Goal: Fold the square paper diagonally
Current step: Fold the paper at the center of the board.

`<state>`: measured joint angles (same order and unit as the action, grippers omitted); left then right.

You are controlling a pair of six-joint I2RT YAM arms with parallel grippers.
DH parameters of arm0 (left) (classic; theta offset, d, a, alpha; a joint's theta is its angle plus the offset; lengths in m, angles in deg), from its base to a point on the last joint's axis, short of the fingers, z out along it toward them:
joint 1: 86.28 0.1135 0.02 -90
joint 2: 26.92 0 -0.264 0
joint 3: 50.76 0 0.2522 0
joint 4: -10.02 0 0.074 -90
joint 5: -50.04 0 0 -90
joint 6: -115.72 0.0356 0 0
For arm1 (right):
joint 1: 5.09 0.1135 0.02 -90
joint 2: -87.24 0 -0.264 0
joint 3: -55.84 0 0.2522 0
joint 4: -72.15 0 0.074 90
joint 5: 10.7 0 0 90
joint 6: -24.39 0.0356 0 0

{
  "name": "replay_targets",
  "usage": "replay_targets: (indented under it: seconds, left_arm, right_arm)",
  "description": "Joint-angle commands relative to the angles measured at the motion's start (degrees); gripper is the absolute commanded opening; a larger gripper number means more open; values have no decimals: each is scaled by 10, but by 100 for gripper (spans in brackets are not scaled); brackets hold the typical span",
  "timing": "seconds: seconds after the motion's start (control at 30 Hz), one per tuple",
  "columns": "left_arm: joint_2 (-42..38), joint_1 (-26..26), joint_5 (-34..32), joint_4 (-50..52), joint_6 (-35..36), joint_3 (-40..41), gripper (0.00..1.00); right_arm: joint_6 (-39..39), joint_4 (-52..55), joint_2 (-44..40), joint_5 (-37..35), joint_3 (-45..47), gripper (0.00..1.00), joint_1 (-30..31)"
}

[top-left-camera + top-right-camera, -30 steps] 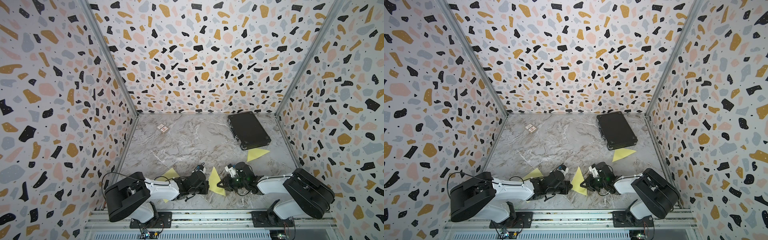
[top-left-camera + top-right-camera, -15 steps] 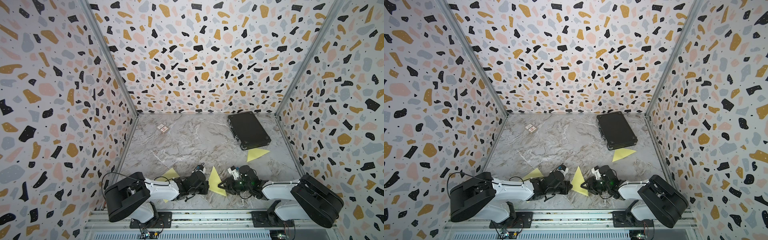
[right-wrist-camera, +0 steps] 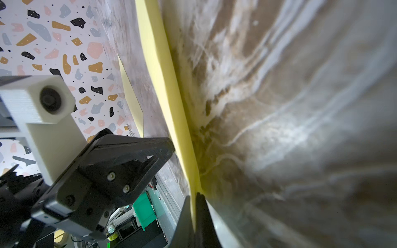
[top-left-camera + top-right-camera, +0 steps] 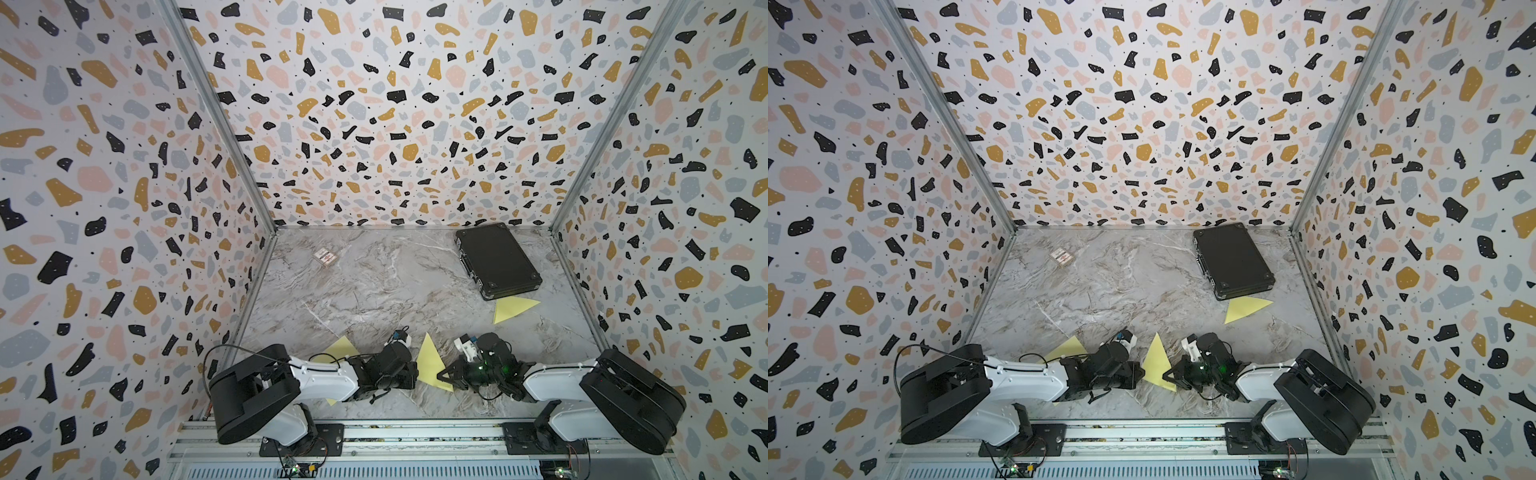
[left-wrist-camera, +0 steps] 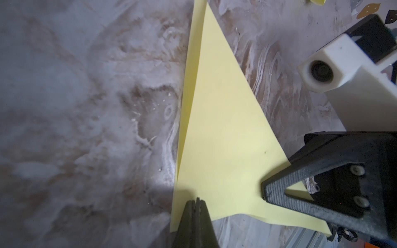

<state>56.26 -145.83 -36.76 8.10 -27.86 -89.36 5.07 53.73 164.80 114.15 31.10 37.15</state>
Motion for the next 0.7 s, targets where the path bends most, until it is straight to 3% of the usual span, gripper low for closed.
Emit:
replay_targets:
  seconds: [0.0, 0.07, 0.1, 0.23, 0.5, 0.67]
  left_arm:
    - [22, -2, -21, 98, 1, 26, 0]
    - [22, -2, -21, 99, 1, 25, 0]
    - [22, -2, -22, 100, 1, 24, 0]
    - [21, -2, -25, 103, 1, 23, 0]
    - [19, -2, -28, 113, 1, 19, 0]
    - [19, -2, -29, 117, 2, 17, 0]
  right_arm:
    - [-10, 44, -27, -11, -4, 11, 3]
    - [-9, 56, -42, -15, -1, 31, 3]
    - [-7, 60, -47, -16, 1, 37, 3]
    - [3, 68, -70, -20, 13, 39, 5]
    - [16, 64, -85, -30, 27, 29, 32]
    - [16, 61, -90, -32, 28, 6, 34]
